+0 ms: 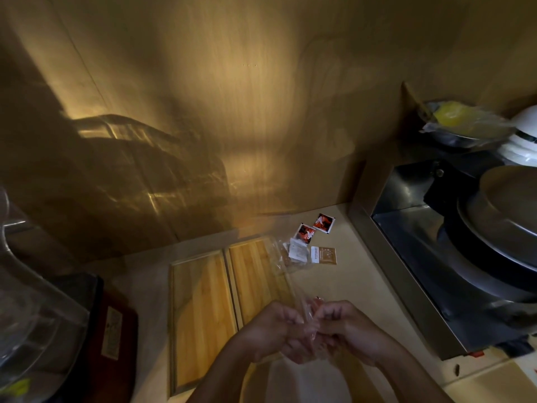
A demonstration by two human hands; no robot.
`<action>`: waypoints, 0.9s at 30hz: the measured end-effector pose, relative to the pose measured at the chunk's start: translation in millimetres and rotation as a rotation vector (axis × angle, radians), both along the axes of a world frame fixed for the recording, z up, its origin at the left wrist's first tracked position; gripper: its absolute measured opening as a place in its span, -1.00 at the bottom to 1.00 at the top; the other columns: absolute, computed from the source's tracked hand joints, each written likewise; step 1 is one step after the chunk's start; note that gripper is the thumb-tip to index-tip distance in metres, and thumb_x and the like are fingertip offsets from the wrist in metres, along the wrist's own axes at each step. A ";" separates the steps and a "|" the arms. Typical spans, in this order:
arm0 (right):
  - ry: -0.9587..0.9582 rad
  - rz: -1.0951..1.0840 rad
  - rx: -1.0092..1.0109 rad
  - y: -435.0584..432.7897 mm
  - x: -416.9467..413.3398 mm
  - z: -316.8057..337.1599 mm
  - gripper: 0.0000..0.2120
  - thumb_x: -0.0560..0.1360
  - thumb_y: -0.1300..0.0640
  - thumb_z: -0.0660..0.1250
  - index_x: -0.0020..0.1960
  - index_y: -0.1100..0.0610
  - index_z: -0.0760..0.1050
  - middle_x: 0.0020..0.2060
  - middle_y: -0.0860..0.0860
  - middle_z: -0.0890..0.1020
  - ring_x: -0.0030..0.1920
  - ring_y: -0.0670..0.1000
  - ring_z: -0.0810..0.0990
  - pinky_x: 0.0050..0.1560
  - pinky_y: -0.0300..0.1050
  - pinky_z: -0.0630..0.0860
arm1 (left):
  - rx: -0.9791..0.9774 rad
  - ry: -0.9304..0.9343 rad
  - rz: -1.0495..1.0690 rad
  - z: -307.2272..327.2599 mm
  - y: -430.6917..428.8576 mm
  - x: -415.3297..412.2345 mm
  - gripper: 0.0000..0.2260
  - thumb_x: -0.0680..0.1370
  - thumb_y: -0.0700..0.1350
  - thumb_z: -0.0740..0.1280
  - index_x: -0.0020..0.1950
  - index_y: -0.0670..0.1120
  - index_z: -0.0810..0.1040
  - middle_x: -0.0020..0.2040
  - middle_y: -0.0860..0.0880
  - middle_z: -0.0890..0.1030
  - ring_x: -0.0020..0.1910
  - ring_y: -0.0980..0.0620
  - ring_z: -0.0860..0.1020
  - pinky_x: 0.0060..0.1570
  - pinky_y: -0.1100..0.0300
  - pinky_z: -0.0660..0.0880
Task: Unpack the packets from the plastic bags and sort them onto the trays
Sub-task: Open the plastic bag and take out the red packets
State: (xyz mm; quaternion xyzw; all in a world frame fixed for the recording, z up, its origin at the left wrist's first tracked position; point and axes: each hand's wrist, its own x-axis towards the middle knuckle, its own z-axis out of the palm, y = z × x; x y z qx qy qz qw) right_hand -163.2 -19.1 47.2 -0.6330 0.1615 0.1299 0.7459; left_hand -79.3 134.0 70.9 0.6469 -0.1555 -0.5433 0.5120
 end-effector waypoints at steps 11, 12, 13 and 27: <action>-0.129 0.098 -0.705 13.4 4.7 3.9 -0.81 0.28 0.20 0.21 -0.48 0.03 0.31 -0.47 -0.08 0.44 -0.37 -0.08 0.44 -0.29 -0.14 0.35 | 0.287 -0.586 -0.026 1.1 -6.8 -11.2 -0.81 0.35 -0.20 0.24 -0.47 -0.07 0.47 -0.48 -0.01 0.54 -0.40 -0.03 0.55 -0.30 0.07 0.50; -0.130 0.135 -0.831 13.7 5.6 4.6 -0.80 0.31 0.18 0.21 -0.46 0.03 0.29 -0.46 -0.10 0.42 -0.31 -0.06 0.43 -0.25 -0.11 0.34 | 0.333 -0.726 -0.051 4.4 -7.7 -13.2 -0.84 0.39 -0.15 0.25 -0.40 -0.10 0.49 -0.40 -0.06 0.57 -0.30 -0.08 0.56 -0.28 0.10 0.45; -0.124 0.168 -0.940 13.8 6.3 5.3 -0.75 0.35 0.17 0.22 -0.45 0.01 0.25 -0.45 -0.13 0.38 -0.27 -0.06 0.40 -0.24 -0.13 0.30 | 0.379 -0.855 -0.079 7.7 -8.8 -15.0 -0.84 0.44 -0.11 0.25 -0.31 -0.13 0.51 -0.28 -0.12 0.61 -0.20 -0.12 0.57 -0.25 0.11 0.42; -0.030 0.118 -0.879 24.0 12.3 14.7 -0.82 0.36 0.06 0.25 -0.34 -0.07 0.27 -0.39 -0.09 0.47 -0.24 -0.01 0.48 -0.19 -0.05 0.43 | 0.203 -0.729 0.125 -7.8 -6.5 -21.0 -0.79 0.40 -0.22 0.24 -0.13 0.09 0.33 -0.29 0.01 0.59 -0.21 -0.03 0.60 -0.24 0.06 0.48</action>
